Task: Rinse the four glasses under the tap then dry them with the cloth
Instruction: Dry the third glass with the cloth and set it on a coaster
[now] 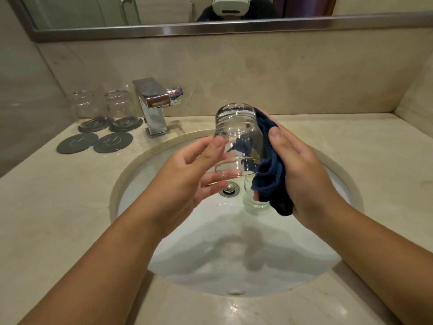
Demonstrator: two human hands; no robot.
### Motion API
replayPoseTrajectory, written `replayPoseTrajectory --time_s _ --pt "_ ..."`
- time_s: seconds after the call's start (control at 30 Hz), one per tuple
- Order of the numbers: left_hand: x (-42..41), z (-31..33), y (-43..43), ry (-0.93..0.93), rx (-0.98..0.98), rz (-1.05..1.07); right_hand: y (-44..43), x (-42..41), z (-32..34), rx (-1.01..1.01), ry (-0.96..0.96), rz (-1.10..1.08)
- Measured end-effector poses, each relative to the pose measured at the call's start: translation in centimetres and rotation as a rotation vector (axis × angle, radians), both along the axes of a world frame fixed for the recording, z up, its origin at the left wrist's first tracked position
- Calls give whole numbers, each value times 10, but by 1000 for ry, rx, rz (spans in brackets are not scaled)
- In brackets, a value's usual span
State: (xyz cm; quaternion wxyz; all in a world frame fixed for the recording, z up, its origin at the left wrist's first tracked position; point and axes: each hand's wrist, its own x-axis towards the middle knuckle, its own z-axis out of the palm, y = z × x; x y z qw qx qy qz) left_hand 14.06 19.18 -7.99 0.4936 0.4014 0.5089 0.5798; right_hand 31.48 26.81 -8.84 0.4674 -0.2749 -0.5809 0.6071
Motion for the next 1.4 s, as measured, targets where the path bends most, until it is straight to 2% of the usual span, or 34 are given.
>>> replayPoseTrajectory --time_s 0.1,0.2,0.3,0.5,0.7,0.83,1.0,1.13,1.33,1.4 --pt "-1 1 -1 -11 -15 -56 1 0 -2 -52 39 23" --pt "-1 0 0 117 -7 -4 4 1 -4 -28 56 1" --pt "-2 -1 3 154 39 102 3 1 -5 54 17 -53" --pt "-1 -1 2 182 32 86 -7 0 -3 216 -74 -71" --pt "-8 -2 2 -29 -20 -31 -2 1 -1 123 -28 -7" --pt "-9 -2 1 -55 -60 -119 1 1 -4 108 -85 33" --pt "-9 0 3 -119 -34 50 -2 10 7 191 -71 -127" --pt "-9 2 4 -172 -23 186 -13 19 14 258 -95 -133" --pt "-7 2 4 -154 -23 196 -19 8 4 448 -232 -114" --pt "-6 2 5 -156 -14 187 -18 5 -1 589 -303 -155"
